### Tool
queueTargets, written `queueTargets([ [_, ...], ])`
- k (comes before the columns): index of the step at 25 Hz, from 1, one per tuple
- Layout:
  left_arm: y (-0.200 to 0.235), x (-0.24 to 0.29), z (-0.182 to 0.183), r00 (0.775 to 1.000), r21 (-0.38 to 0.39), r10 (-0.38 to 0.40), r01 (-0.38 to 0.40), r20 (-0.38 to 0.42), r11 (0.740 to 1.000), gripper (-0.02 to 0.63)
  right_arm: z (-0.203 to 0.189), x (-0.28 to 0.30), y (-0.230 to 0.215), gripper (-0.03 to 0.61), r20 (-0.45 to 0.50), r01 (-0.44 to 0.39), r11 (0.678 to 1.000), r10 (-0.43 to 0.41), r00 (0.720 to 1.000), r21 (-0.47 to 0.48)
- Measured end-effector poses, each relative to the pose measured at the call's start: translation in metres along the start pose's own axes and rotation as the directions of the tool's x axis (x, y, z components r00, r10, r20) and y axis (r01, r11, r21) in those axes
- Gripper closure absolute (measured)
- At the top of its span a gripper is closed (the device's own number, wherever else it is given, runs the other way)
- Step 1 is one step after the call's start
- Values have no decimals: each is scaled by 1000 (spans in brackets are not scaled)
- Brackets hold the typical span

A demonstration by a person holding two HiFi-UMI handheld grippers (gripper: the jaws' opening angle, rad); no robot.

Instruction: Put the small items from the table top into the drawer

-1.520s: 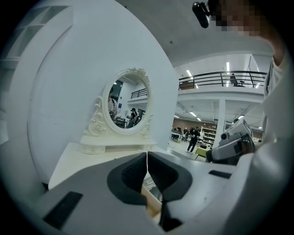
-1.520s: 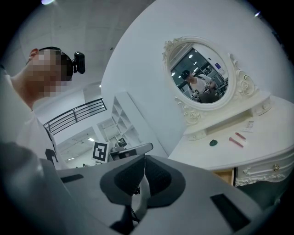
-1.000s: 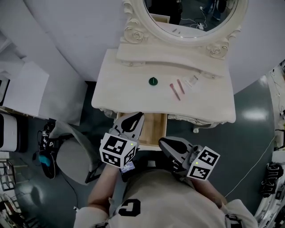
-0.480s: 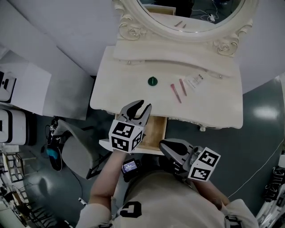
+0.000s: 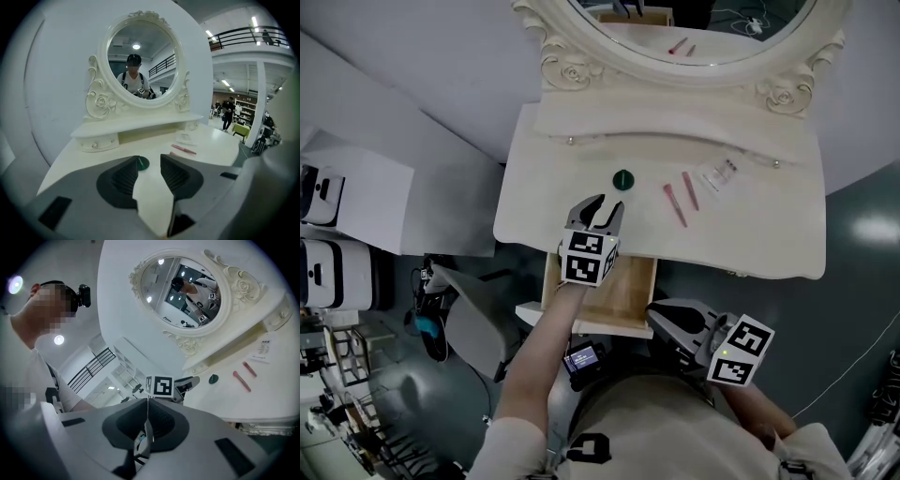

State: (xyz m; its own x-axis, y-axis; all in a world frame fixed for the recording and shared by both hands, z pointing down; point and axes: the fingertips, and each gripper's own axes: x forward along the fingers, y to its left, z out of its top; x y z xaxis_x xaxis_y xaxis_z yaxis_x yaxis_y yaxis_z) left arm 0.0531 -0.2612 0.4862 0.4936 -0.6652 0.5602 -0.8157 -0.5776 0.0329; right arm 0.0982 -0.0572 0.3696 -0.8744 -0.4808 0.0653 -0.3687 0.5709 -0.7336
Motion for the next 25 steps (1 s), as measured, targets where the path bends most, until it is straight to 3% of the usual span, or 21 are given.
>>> queueTargets([
  [12, 8, 69, -12, 995, 86, 16, -7, -100, 996, 428, -12, -9, -26, 551, -38, 45, 999, -44, 998, 26],
  [25, 17, 100, -30, 981, 102, 46, -27, -187, 994, 430, -13, -27, -45, 551, -29, 92, 994, -90, 996, 54],
])
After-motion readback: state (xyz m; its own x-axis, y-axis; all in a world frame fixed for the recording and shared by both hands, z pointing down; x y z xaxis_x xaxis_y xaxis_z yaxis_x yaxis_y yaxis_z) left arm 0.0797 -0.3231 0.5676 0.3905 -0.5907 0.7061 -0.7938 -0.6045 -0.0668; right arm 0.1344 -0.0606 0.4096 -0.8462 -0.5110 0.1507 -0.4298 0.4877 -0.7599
